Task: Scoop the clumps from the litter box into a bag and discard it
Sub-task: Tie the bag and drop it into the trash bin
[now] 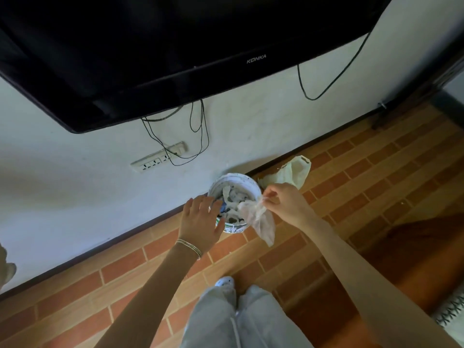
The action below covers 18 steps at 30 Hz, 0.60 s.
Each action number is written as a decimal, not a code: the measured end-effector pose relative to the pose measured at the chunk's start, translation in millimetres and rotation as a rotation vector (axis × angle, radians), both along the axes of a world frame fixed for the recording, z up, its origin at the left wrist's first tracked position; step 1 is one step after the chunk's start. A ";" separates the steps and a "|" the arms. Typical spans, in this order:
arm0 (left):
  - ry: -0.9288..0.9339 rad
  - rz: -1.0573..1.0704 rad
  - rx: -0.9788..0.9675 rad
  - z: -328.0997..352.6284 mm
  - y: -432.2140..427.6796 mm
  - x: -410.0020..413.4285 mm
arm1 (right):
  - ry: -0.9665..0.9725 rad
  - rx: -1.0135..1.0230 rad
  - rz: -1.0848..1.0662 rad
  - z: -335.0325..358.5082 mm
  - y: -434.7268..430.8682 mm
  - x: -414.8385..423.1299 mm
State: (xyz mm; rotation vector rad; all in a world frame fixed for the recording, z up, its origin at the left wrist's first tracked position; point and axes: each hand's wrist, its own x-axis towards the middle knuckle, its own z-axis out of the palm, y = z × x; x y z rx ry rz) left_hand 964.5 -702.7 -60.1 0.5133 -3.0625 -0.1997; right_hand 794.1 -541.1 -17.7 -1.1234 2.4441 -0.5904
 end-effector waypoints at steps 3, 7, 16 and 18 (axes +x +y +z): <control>-0.001 0.024 0.005 -5.5 -4.0 -14.3 | 0.006 0.026 0.038 -3.5 -12.1 -18.3; 0.008 0.086 0.026 -10.7 -3.8 -35.3 | 0.014 0.051 0.063 -10.5 -28.4 -48.6; -0.001 0.294 0.061 -24.0 13.3 -80.0 | 0.053 0.077 0.213 -38.1 -54.2 -101.5; -0.038 0.325 0.065 -30.3 20.9 -86.1 | 0.050 0.070 0.239 -46.4 -56.4 -109.1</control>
